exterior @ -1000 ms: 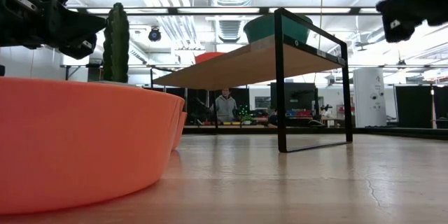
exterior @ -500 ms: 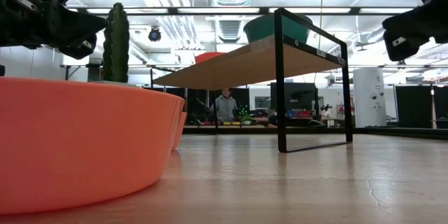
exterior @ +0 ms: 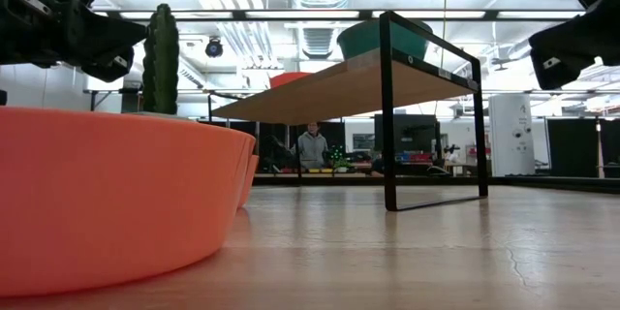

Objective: Pick & Place Mini bowls
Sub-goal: Stack the top white patterned bowl on the white patterned bowl on the shelf

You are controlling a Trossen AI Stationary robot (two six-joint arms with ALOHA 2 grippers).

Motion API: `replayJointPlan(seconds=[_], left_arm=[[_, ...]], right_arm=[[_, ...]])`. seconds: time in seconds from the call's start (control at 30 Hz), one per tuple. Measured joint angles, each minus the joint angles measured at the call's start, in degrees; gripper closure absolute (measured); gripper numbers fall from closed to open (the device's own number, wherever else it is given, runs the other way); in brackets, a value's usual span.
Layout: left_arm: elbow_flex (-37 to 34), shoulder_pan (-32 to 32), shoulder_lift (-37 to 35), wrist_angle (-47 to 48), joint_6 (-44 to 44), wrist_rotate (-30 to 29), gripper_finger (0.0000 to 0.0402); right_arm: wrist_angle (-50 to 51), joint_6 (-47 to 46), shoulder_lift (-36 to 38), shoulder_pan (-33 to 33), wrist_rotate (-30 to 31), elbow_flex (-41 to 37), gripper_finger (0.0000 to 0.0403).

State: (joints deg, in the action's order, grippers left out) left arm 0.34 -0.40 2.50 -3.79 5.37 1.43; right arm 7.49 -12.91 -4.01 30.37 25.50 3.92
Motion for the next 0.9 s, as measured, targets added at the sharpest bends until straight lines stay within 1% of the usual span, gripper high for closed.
replayJointPlan(seconds=[0.57, 0.67, 0.8, 0.9], left_arm=[[0.0, -0.04, 0.0, -0.01, 0.01, -0.01, 0.0402], [0.0, -0.04, -0.01, -1.63, 0.66, 0.01, 0.0402], [0.0, -0.03, 0.0, -4.48, 8.27, 0.21, 0.0402], [0.0, -0.02, 0.06, -7.27, 18.2, 0.14, 0.0402]], right_arm=[[0.02, 0.02, 0.0, 0.0, 0.0, 0.0, 0.0394], [0.02, 0.02, 0.0, 0.0, 0.0, 0.0, 0.0394], [0.01, 0.02, 0.0, 0.0, 0.0, 0.0, 0.0394], [0.02, 0.02, 0.0, 0.0, 0.0, 0.0, 0.0394]])
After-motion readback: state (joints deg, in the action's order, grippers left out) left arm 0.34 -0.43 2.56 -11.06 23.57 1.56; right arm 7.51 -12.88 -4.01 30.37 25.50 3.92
